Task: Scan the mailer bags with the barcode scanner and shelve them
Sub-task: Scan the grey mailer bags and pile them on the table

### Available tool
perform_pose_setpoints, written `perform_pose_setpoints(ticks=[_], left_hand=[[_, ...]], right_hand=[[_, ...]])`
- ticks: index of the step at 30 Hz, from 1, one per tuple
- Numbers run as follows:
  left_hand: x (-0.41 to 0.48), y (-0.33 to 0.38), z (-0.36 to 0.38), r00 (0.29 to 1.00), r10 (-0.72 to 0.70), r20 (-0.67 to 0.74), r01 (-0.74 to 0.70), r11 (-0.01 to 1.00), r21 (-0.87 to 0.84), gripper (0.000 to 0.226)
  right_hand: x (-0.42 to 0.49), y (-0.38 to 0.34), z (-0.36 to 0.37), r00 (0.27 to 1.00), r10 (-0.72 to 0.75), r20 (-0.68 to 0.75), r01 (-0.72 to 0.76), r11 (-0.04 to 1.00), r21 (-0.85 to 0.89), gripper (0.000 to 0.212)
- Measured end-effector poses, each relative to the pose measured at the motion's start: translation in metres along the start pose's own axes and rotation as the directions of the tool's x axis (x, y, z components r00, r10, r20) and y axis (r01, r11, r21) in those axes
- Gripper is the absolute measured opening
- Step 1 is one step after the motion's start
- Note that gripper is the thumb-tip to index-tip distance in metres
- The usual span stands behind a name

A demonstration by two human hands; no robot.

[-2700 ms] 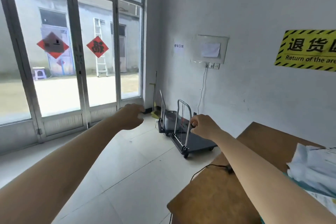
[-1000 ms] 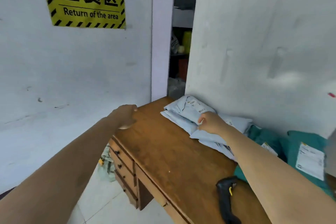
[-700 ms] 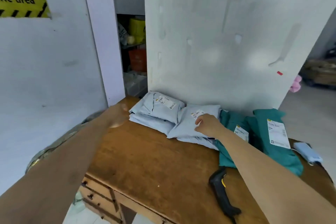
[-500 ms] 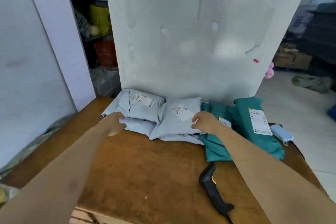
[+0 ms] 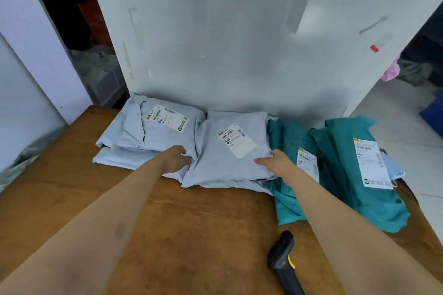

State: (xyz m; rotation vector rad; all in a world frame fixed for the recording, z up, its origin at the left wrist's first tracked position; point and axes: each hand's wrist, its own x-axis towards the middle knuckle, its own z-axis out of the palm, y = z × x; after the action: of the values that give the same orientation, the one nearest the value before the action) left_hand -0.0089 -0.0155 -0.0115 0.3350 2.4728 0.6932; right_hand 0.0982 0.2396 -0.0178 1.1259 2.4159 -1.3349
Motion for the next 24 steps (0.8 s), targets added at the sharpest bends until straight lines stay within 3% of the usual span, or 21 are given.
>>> perform_pose_setpoints(ticks=[5, 8, 11, 17, 20, 24], left_hand=[[0.019, -0.008, 0.024, 0.995, -0.005, 0.100, 0.015, 0.995, -0.097, 0.042], [0.024, -0.010, 0.038, 0.989, -0.023, 0.149, 0.050, 0.983, -0.179, 0.056], [0.030, -0.007, 0.051, 0.986, -0.088, 0.142, 0.130, 0.937, -0.324, 0.056], [0.035, -0.015, 0.061, 0.981, -0.147, 0.127, 0.185, 0.907, -0.379, 0.051], [0.036, -0.021, 0.063, 0.980, -0.140, 0.142, 0.187, 0.895, -0.406, 0.054], [0.028, -0.035, 0.067, 0.980, -0.139, 0.144, 0.187, 0.890, -0.416, 0.055]], right_hand=[[0.018, -0.001, 0.013, 0.997, 0.064, -0.038, -0.063, 0.997, 0.034, 0.065], [0.023, -0.003, 0.019, 0.996, 0.083, -0.006, -0.083, 0.994, 0.068, 0.074], [0.026, -0.006, 0.022, 0.987, 0.153, 0.042, -0.155, 0.985, 0.070, 0.086], [0.026, 0.020, 0.033, 0.990, 0.144, -0.011, -0.142, 0.985, 0.095, 0.060], [0.020, 0.029, 0.037, 0.988, 0.151, -0.010, -0.145, 0.965, 0.218, 0.055], [0.004, 0.043, 0.047, 0.968, 0.206, 0.145, -0.244, 0.905, 0.347, 0.058]])
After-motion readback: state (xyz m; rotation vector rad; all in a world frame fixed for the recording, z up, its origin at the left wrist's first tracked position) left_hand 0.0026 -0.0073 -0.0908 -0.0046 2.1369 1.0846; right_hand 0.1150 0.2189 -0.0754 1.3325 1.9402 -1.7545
